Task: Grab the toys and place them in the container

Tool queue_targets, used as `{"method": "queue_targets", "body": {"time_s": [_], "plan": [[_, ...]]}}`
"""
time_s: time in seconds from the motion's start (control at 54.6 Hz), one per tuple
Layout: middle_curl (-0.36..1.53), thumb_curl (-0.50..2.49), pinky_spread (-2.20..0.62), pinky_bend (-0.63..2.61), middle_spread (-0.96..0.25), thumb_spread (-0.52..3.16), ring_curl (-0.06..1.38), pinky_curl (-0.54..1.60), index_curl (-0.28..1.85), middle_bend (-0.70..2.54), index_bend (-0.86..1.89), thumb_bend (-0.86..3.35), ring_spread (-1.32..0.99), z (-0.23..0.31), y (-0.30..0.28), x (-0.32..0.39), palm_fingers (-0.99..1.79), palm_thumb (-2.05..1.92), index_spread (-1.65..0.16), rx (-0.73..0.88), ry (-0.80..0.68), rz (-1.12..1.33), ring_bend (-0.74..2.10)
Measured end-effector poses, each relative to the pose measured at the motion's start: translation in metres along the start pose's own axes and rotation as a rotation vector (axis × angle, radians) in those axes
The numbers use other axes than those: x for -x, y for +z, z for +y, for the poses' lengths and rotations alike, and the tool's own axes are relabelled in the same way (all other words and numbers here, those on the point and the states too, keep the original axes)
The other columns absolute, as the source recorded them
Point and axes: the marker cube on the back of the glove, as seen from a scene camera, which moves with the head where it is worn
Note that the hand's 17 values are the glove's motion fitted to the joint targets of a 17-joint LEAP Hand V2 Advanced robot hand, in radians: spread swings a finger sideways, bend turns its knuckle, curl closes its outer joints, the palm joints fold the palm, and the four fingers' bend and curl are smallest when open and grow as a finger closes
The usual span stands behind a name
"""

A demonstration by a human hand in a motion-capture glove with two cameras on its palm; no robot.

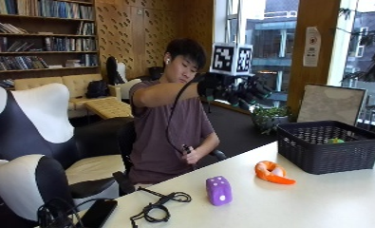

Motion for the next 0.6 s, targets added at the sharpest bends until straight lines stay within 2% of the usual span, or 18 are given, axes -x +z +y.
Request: {"method": "queue_targets", "body": {"time_s": [0.146,0.275,0.403,0.494,0.568,0.604], "plan": [[0.2,0.38,0.06,0.85,0.01,1.39,0.4,0.35,0.12,0.11,0.08,-0.01,0.03,0.006,0.092,-0.04,-0.25,0.1,-0.24,0.114,0.02,-0.033,0.23],[0.2,0.37,0.06,0.84,-0.01,1.39,0.4,0.35,0.12,0.12,0.08,-0.01,0.03,0.015,0.19,-0.042,-0.24,0.1,-0.25,0.252,0.022,-0.048,0.23],[0.19,0.34,0.06,0.93,-0.02,1.31,0.41,0.37,0.12,0.11,0.06,-0.05,0.03,0.025,0.265,-0.028,-0.22,0.0,-0.26,0.418,0.0,-0.033,0.25],[0.18,0.33,0.04,1.02,0.0,1.28,0.42,0.39,0.11,0.09,0.05,-0.03,0.03,0.026,0.297,-0.019,-0.18,-0.02,-0.25,0.434,-0.011,-0.017,0.31],[0.18,0.33,0.02,1.09,0.0,1.27,0.45,0.41,0.11,0.1,0.09,-0.02,0.02,0.023,0.305,-0.014,-0.07,0.0,-0.26,0.355,-0.026,-0.015,0.44],[0.18,0.34,-0.03,1.1,0.0,1.29,0.48,0.41,0.12,0.15,0.12,0.01,-0.02,0.019,0.305,-0.015,0.11,0.05,-0.26,0.327,-0.033,-0.012,0.56]]}}
